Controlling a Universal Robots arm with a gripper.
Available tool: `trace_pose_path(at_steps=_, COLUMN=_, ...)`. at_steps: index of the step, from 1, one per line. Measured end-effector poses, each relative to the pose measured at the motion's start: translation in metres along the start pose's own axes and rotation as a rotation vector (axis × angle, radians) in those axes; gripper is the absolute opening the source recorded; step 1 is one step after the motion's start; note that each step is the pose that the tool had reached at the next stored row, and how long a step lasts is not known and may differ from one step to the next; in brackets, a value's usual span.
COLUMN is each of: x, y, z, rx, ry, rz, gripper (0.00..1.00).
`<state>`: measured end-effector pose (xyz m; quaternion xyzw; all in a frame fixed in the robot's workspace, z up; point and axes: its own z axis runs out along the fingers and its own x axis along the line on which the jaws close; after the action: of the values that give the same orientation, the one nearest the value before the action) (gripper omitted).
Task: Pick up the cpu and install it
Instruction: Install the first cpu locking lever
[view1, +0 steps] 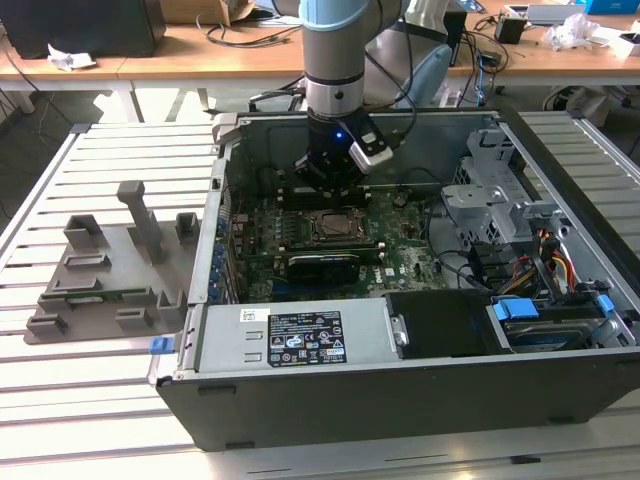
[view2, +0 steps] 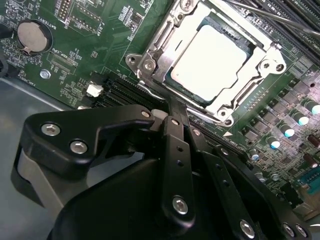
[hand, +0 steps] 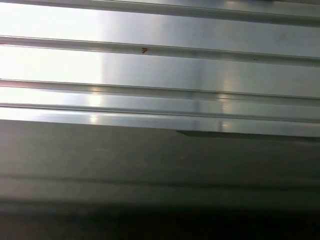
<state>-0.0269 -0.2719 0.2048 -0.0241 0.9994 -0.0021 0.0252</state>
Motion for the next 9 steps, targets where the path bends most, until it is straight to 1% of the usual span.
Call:
trace_pose_path(at_steps=4, x=-0.0063, y=0.0003, z=0.0008, rx=-0.0001, ry=0.0005, rz=0.0, gripper=0.11)
trace_pose_path(at_steps=9, x=-0.0101, y=0.0001, z=0.0013, rx=0.0002, ry=0.0011, rz=0.0, gripper=0.11)
